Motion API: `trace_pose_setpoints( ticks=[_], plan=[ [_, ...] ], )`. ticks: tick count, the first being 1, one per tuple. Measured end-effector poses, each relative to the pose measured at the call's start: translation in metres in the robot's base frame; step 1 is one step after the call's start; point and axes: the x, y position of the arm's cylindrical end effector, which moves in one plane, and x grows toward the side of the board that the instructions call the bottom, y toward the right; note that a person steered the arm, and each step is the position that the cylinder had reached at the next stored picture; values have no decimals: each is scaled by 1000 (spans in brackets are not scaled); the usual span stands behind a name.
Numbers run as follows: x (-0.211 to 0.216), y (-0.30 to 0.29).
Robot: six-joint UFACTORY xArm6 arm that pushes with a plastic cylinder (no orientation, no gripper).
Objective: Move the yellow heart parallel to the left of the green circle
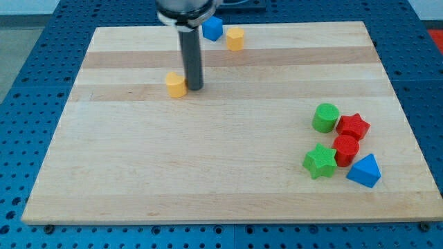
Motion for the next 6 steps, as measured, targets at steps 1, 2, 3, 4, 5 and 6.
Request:
trace_pose_setpoints(
  ticks=[1, 2, 3, 4, 5, 6],
  plan=[
    [-53, -47],
    [-39, -85],
    [15, -45],
    [30, 26],
    [27, -14],
    [71, 3]
  ],
)
